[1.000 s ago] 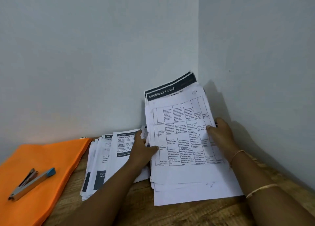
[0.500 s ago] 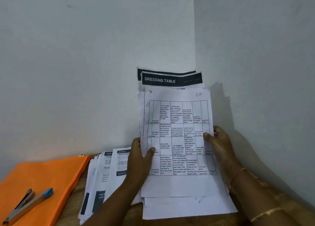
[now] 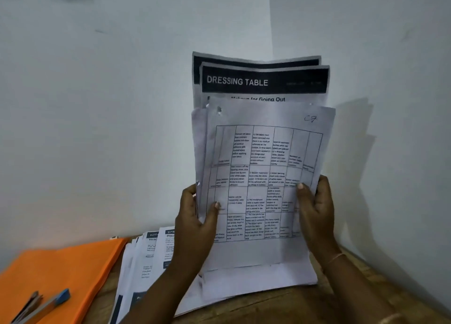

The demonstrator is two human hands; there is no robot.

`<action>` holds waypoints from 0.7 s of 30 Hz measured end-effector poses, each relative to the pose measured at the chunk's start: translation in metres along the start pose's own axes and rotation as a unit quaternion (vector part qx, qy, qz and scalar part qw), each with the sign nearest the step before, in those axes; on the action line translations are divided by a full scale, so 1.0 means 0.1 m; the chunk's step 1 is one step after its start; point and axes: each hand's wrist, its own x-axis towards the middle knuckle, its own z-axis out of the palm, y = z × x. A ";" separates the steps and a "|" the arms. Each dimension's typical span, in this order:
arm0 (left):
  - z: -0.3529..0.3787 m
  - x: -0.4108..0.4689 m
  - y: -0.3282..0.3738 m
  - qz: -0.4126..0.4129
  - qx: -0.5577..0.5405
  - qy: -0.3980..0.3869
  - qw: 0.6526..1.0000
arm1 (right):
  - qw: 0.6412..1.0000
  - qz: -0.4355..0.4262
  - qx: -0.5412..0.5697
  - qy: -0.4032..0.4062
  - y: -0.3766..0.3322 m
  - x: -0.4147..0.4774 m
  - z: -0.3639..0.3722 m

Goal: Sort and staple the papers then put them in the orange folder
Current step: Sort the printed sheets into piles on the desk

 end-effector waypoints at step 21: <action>-0.10 -0.08 -0.26 -0.024 0.074 -0.064 0.995 | 0.986 0.132 -0.039 -0.093 0.16 -0.13 -0.03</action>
